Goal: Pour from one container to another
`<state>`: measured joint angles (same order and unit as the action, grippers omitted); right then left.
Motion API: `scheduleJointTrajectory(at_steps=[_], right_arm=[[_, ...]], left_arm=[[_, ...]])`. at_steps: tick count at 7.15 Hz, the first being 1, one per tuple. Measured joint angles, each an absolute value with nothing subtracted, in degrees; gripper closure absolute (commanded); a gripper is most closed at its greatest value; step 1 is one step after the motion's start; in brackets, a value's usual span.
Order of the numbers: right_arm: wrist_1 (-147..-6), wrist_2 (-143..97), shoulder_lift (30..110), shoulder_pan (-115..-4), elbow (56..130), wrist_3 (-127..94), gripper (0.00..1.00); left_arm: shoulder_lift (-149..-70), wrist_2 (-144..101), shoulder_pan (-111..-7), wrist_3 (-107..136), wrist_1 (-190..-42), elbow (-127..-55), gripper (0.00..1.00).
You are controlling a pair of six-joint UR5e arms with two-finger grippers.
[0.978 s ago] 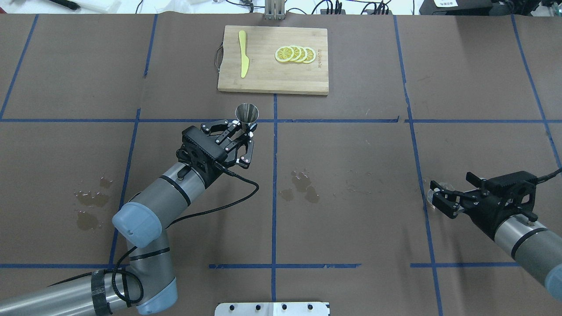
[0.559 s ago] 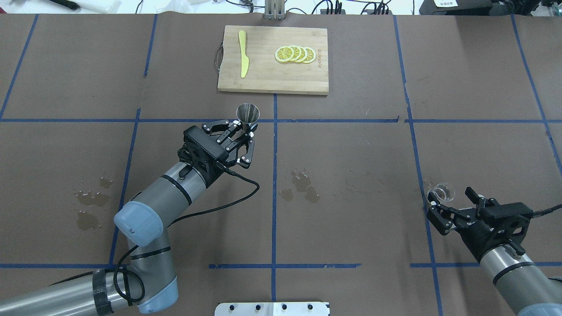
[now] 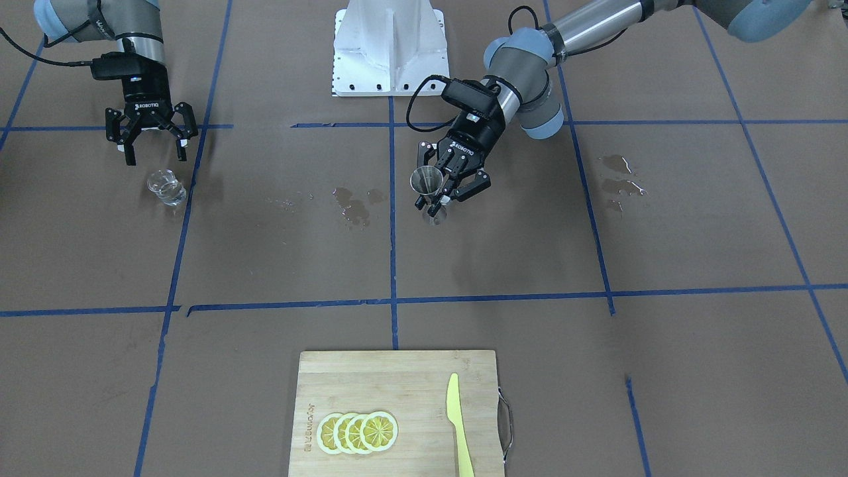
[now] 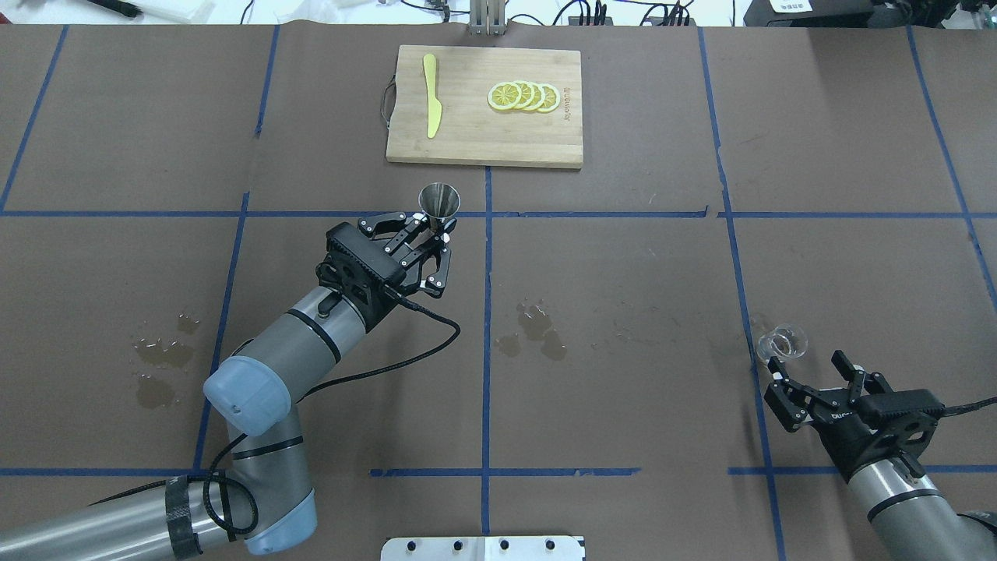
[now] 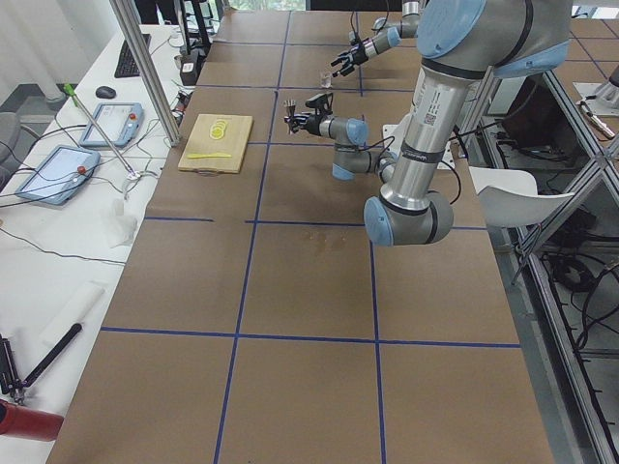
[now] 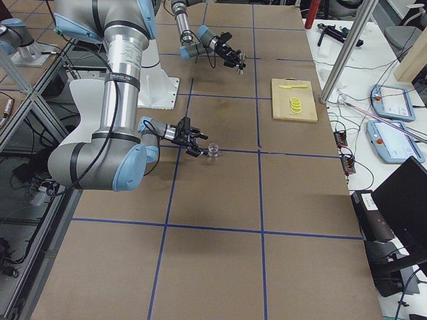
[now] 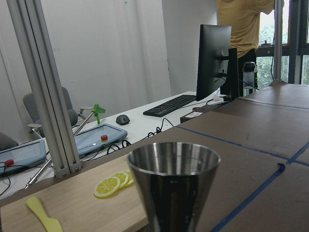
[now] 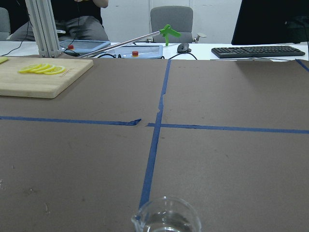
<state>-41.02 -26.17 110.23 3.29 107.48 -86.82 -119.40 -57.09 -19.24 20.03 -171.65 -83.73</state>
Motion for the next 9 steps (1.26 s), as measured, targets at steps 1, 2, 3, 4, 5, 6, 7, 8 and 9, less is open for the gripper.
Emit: scheduleJointTrajectory(at_steps=[1,2,3,4,5,6,7,8,9], right_arm=[[-41.0,-25.3,109.3,3.4,105.6,-87.1,0.02],[-41.0,-24.8,107.8,3.4,103.6,-87.2,0.02],[-41.0,-24.7,106.7,3.4,102.5,-86.9,0.02],[-41.0,-24.7,106.1,3.4,102.1,-86.6,0.03],[-41.0,-24.9,105.7,3.5,101.9,-86.3,0.03],[-41.0,-25.1,105.3,3.5,101.7,-86.0,0.03],[-41.0,-25.3,104.8,3.4,101.5,-85.6,0.03],[-41.0,-25.7,104.5,3.0,101.4,-84.9,0.03],[-41.0,-26.2,104.2,2.4,101.2,-84.4,0.03]], left_arm=[[-119.4,-57.1,-19.2,20.0,-171.6,-83.7,1.00],[-119.4,-57.1,-19.2,20.0,-171.7,-83.7,1.00],[-119.4,-57.1,-19.3,20.0,-171.6,-83.8,1.00],[-119.4,-57.1,-19.3,20.0,-171.7,-83.8,1.00],[-119.4,-57.0,-19.3,20.0,-171.7,-83.8,1.00],[-119.4,-57.0,-19.3,20.0,-171.7,-83.8,1.00],[-119.4,-57.0,-19.3,20.0,-171.7,-83.8,1.00],[-119.4,-57.0,-19.4,20.0,-171.7,-83.8,1.00],[-119.4,-57.0,-19.4,20.1,-171.7,-83.8,1.00]])
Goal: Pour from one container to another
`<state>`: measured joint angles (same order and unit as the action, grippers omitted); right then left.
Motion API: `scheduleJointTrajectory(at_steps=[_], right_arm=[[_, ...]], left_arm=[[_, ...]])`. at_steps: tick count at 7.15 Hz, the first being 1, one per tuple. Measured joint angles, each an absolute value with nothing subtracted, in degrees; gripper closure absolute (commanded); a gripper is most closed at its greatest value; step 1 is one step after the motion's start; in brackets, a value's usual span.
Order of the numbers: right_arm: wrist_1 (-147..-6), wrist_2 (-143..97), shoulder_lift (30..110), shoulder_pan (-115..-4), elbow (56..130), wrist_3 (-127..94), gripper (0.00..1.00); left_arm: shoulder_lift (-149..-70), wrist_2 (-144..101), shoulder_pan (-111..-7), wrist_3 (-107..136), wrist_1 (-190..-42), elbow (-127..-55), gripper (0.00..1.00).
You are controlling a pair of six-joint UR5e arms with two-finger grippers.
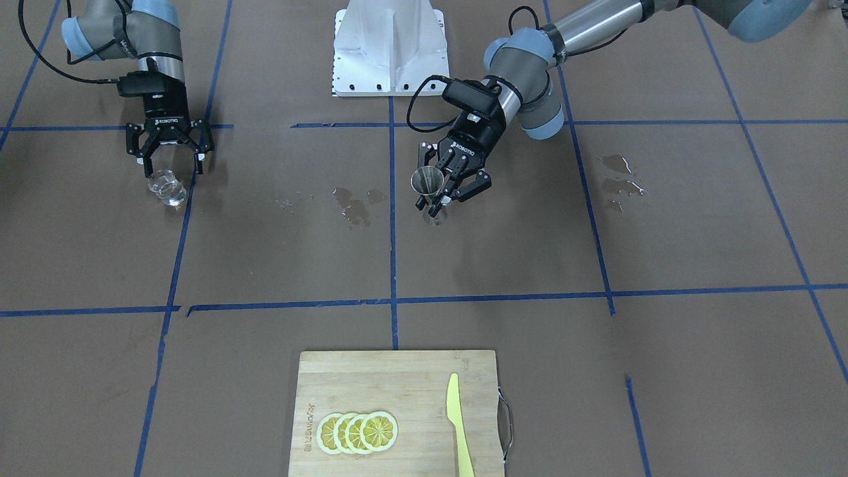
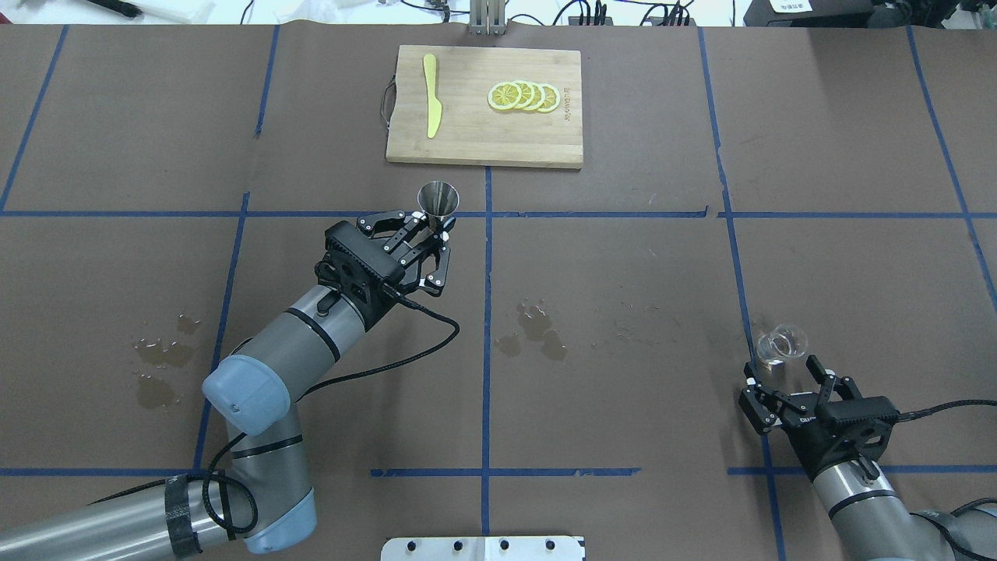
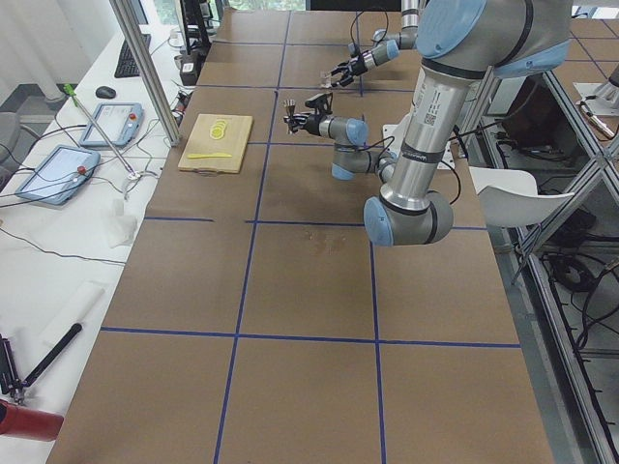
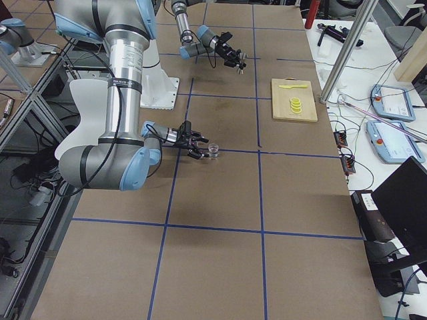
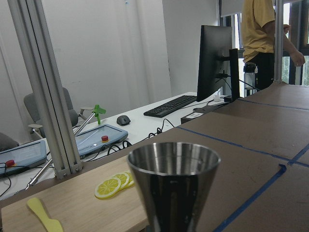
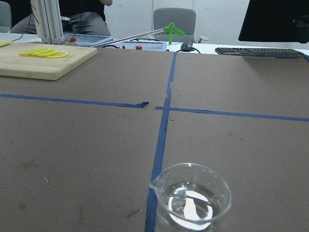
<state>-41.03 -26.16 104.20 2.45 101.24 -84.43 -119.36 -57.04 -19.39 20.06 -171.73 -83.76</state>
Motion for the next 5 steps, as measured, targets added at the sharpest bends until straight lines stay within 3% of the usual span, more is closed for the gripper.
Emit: scheduleJointTrajectory(at_steps=[5], right_arm=[[-41.0,-28.7,102.2,-0.7,99.9,-83.1,0.07]], left_arm=[[-119.4,-57.0,-19.5,20.1,-171.7,-83.8,1.00]])
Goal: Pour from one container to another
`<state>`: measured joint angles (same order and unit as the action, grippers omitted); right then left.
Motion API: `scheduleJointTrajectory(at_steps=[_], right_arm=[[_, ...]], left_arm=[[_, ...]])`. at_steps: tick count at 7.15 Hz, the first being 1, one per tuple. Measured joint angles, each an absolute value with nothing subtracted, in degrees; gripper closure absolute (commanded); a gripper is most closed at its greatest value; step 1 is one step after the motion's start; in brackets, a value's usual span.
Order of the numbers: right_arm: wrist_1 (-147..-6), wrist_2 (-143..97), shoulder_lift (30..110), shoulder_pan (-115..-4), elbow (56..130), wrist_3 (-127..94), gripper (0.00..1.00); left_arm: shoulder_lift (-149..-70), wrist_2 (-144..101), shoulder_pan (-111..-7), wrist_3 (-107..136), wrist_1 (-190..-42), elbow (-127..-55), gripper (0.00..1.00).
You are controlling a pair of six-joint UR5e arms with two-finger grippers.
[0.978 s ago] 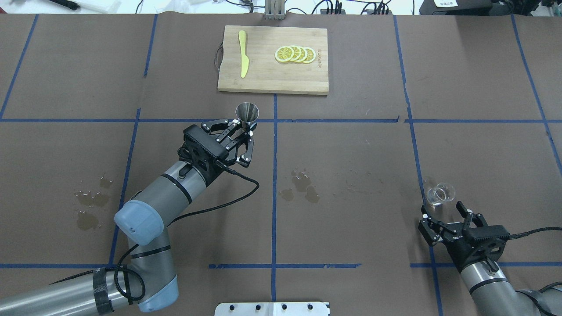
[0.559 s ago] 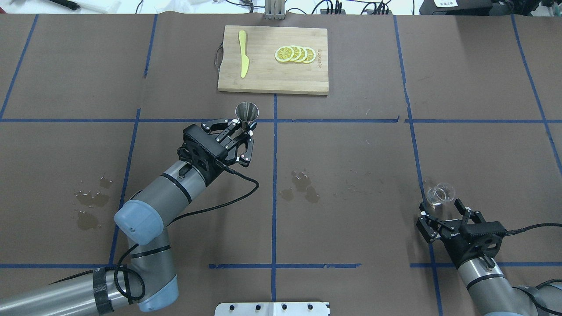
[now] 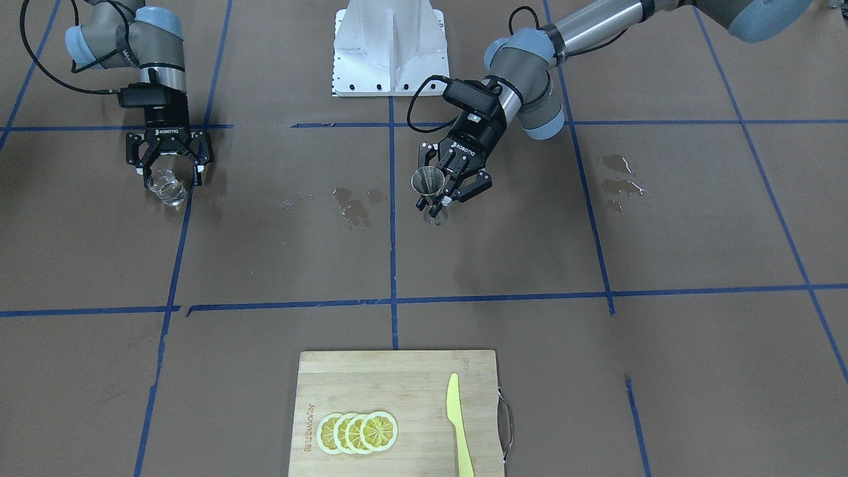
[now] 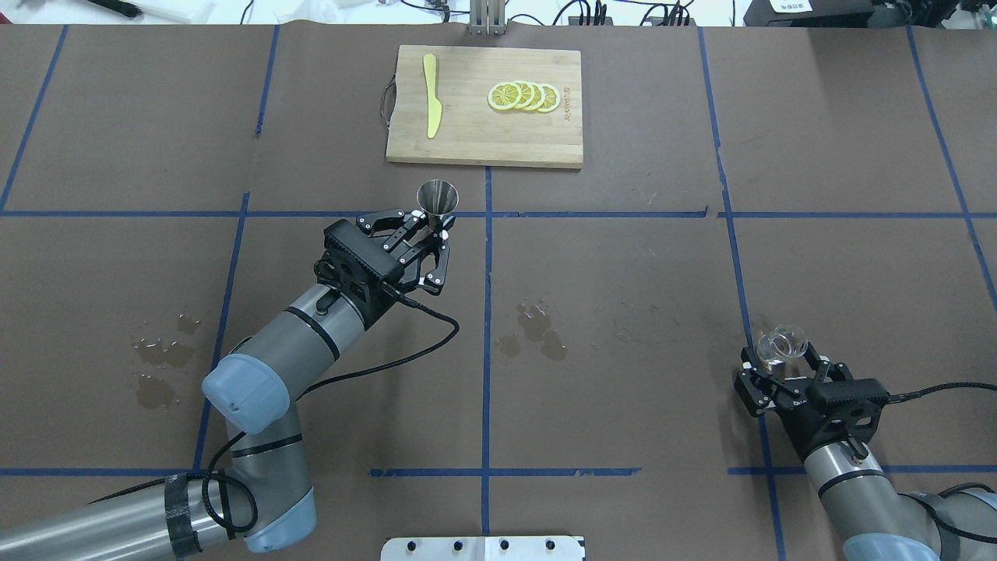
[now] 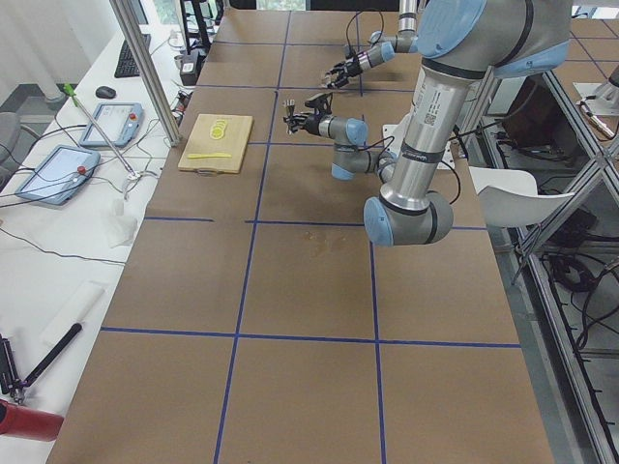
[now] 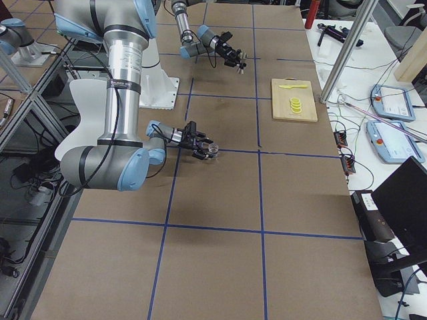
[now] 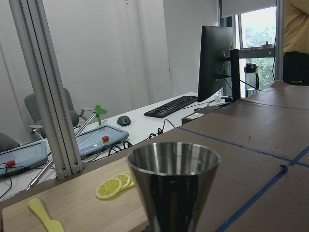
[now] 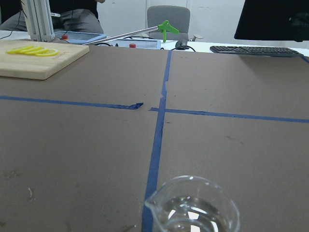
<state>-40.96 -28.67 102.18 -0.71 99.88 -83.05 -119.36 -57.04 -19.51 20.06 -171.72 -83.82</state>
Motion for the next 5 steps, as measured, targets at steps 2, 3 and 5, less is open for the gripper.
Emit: scheduleJointTrajectory(at_steps=[2,3,5], right_arm=[[-41.0,-29.4,102.1,-1.4,99.8,-82.9,0.08],[-41.0,-29.7,102.1,-1.7,99.8,-82.9,0.08],[-41.0,-30.3,102.1,-2.0,99.8,-82.9,0.09]], left_arm=[[-119.3,-57.0,-19.5,20.1,-171.7,-83.8,1.00],[-119.3,-57.0,-19.5,20.1,-171.7,-83.8,1.00],[-119.3,-57.0,-19.5,20.0,-171.7,-83.8,1.00]])
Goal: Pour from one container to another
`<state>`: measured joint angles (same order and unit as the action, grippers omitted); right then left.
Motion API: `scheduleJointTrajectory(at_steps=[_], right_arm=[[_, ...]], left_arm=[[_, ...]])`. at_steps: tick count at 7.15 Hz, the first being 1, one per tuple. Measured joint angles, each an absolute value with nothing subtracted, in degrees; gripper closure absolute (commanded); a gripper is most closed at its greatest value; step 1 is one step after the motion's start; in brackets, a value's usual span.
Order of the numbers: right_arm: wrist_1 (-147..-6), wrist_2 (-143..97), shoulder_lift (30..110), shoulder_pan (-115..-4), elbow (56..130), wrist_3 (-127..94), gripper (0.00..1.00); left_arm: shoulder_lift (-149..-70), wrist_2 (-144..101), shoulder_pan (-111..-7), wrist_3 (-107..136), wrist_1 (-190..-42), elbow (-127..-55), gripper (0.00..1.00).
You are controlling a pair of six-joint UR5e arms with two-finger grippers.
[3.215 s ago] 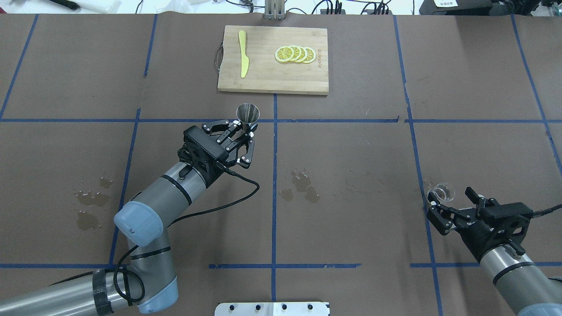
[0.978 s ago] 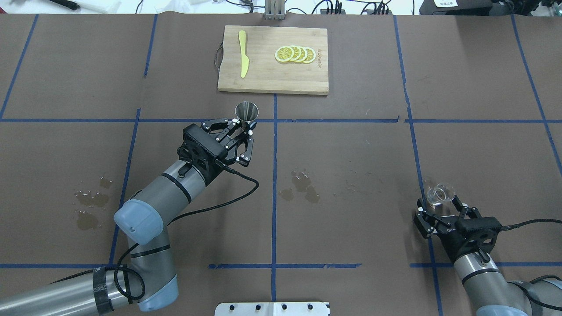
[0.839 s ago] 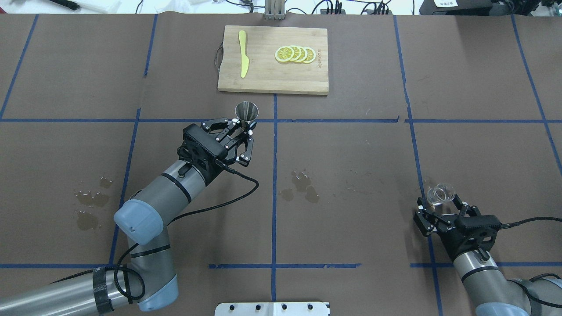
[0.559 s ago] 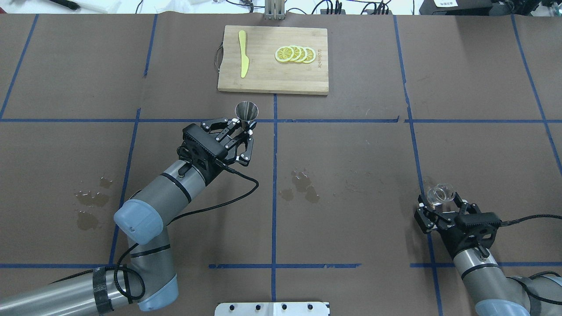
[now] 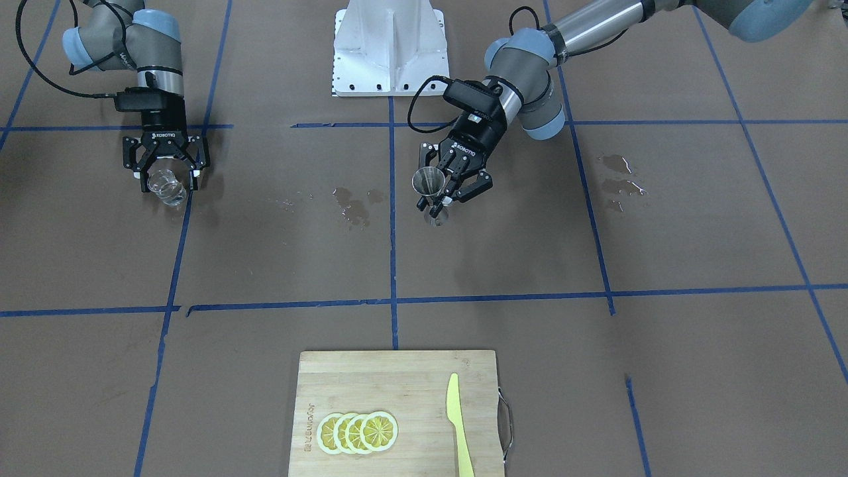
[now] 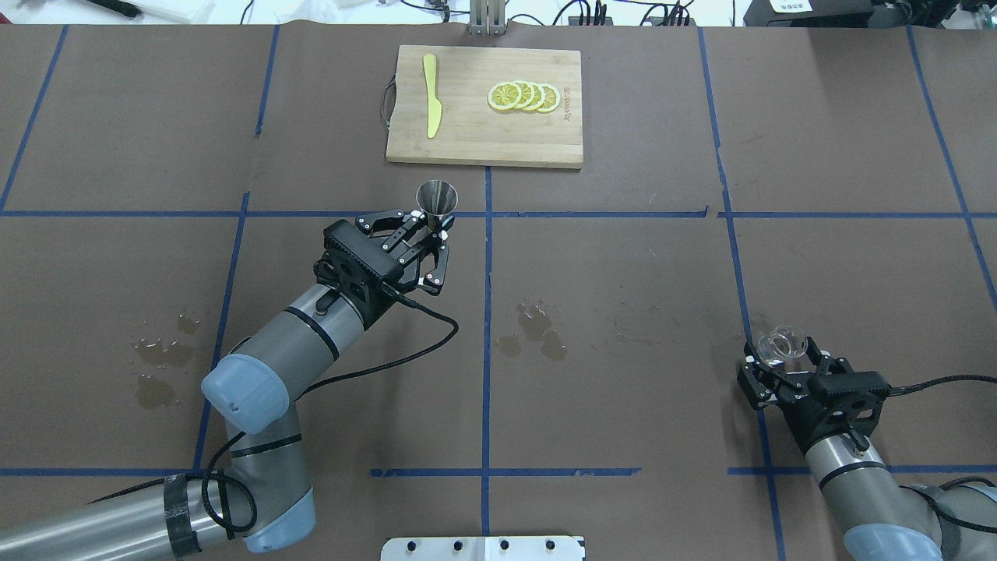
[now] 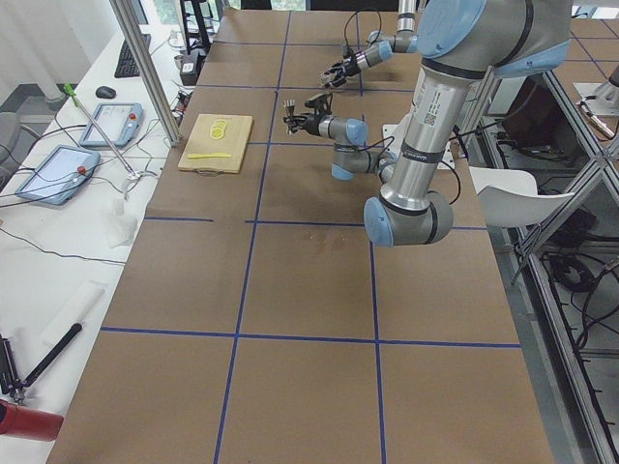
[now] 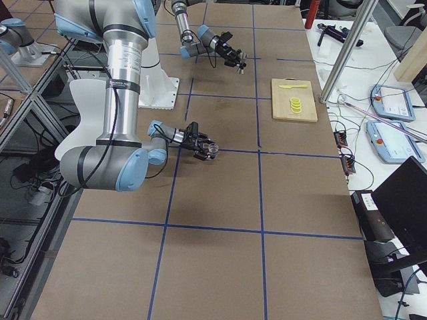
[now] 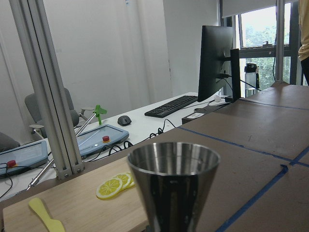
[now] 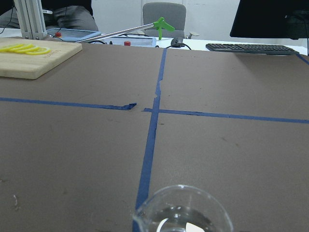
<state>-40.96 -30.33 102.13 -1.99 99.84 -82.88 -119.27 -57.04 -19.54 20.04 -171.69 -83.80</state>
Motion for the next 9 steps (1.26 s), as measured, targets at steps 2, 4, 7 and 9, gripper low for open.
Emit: scheduleJointTrajectory(at_steps=[2,4,7,9], right_arm=[[-41.0,-30.8,102.1,-2.3,99.8,-82.8,0.10],[-41.0,-31.1,102.1,-2.5,99.8,-82.5,0.22],[-41.0,-31.5,101.8,-2.8,99.8,-81.9,0.53],[-40.9,-31.9,100.3,-3.1,99.3,-81.9,0.74]], left_arm=[[-119.3,-57.0,-19.6,20.0,-171.7,-83.8,1.00],[-119.2,-57.0,-19.6,20.0,-171.7,-83.8,1.00],[-119.2,-57.0,-19.6,20.0,-171.7,-83.8,1.00],[-119.2,-57.0,-19.6,20.0,-171.7,-83.8,1.00]])
